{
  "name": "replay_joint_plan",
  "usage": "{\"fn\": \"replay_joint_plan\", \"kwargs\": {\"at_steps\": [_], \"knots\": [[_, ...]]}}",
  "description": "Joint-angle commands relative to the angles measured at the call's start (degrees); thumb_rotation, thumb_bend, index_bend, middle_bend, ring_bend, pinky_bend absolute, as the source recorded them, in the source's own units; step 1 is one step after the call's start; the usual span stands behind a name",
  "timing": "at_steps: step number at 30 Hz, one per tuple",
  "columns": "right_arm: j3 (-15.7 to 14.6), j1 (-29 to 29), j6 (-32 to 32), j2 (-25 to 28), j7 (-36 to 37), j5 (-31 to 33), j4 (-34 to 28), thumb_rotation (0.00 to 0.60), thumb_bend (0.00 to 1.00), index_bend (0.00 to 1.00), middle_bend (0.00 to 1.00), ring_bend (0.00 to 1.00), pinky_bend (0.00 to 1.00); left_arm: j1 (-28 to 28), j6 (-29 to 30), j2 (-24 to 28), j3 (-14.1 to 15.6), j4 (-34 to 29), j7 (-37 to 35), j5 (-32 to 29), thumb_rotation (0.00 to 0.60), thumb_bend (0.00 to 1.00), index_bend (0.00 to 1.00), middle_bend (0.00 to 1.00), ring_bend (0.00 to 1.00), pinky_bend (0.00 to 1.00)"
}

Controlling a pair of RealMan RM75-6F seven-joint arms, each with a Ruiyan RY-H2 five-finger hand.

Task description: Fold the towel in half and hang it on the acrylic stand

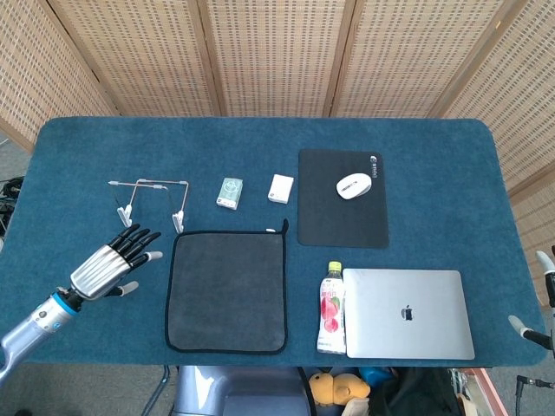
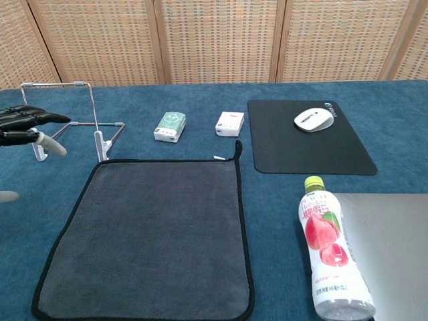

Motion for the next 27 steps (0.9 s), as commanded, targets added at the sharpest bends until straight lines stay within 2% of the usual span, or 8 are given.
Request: {"fn": "replay_joint_plan", "kwargs": {"at_steps": [1, 8, 27], "knots": [[0.1, 0.3, -0.6, 0.0, 0.1, 0.4, 0.1, 0.600, 0.00, 0.00, 0.00, 0.00, 0.00, -1.2, -0.7, -2.8, 1.5, 3.0, -1.0, -0.2, 0.600, 0.25, 0.27, 0.00, 0.00, 0.00], [0.2, 0.6, -1.5, 0.0, 0.4, 1.2, 0.4, 0.600, 0.00, 0.00, 0.00, 0.00, 0.00, -1.2, -1.0, -5.9, 4.0, 7.0, -1.3, -0.7, 0.600, 0.26, 0.30, 0.00, 0.00, 0.00], [0.2, 1.1, -2.3, -0.3, 0.6, 1.8, 0.6, 0.600, 0.00, 0.00, 0.00, 0.00, 0.00, -2.0, -2.1, -11.4, 5.8, 10.9, 2.6, -3.4, 0.600, 0.26, 0.32, 0.00, 0.00, 0.00]]}}
